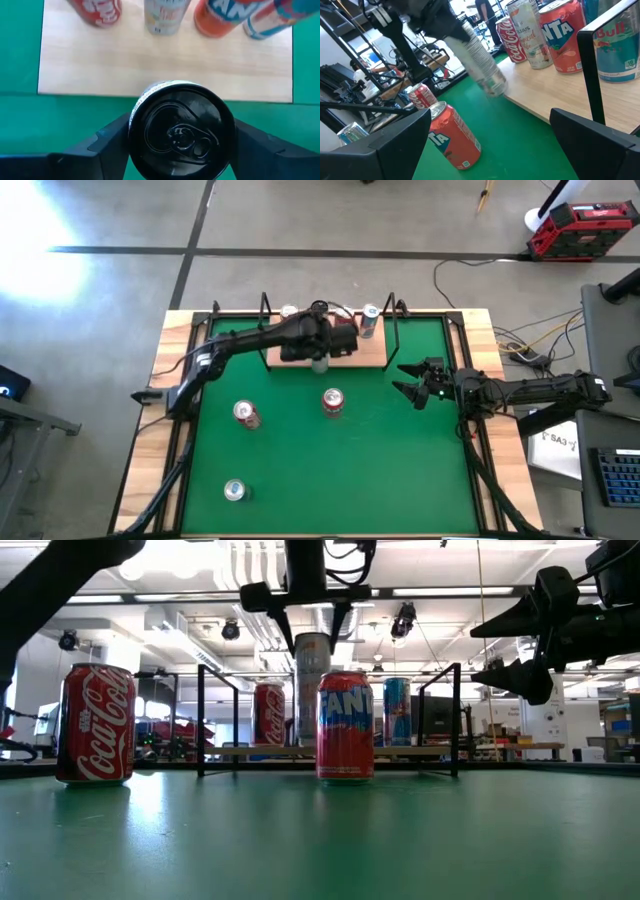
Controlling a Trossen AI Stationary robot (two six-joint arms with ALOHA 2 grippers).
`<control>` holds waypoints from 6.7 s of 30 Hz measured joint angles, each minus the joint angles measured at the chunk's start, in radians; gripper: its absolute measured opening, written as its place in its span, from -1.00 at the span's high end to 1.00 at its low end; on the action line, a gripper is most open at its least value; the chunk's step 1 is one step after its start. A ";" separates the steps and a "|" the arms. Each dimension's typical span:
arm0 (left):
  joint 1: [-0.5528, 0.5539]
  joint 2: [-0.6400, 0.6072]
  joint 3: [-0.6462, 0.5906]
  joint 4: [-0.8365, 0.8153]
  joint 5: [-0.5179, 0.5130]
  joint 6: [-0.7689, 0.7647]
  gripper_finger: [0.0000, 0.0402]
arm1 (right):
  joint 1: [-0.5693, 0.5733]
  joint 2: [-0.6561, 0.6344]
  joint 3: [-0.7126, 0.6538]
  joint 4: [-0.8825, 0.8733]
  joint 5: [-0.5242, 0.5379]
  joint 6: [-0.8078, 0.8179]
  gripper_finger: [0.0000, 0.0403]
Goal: Place canned beverage on shelf
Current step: Put the white-yellow soda can on the shelf aligned with the other white-yellow soda can, then put the red-white soda can on the shelf aligned with the other red-white soda can
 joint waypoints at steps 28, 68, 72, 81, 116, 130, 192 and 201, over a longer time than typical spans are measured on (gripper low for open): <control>0.169 0.004 0.003 0.063 0.100 0.171 -0.31 | 0.000 0.000 0.000 0.000 0.000 0.000 -0.99; 0.154 -0.015 0.016 0.021 0.128 0.170 -0.97 | 0.000 0.000 0.000 0.000 0.000 0.000 -0.99; 0.129 -0.024 0.016 -0.009 0.147 0.161 -0.94 | 0.000 0.000 0.000 0.000 0.000 0.000 -0.99; -0.033 -0.144 -0.039 -0.042 0.126 -0.006 -0.94 | 0.000 0.000 0.000 0.000 0.000 0.000 -0.99; -0.429 -0.535 -0.907 -0.043 0.362 -1.578 -0.94 | 0.000 0.000 0.000 0.000 0.000 0.000 -0.99; -0.402 -0.673 -1.134 0.081 0.244 -1.557 -0.94 | 0.000 0.000 0.000 0.000 0.000 0.000 -0.99; 0.206 -0.401 -0.660 0.284 0.248 0.090 -0.44 | 0.000 0.000 0.000 0.000 0.000 0.000 -0.99; 0.268 -0.353 -0.639 0.306 0.258 0.123 -0.44 | 0.000 0.000 0.000 0.000 0.000 0.000 -0.99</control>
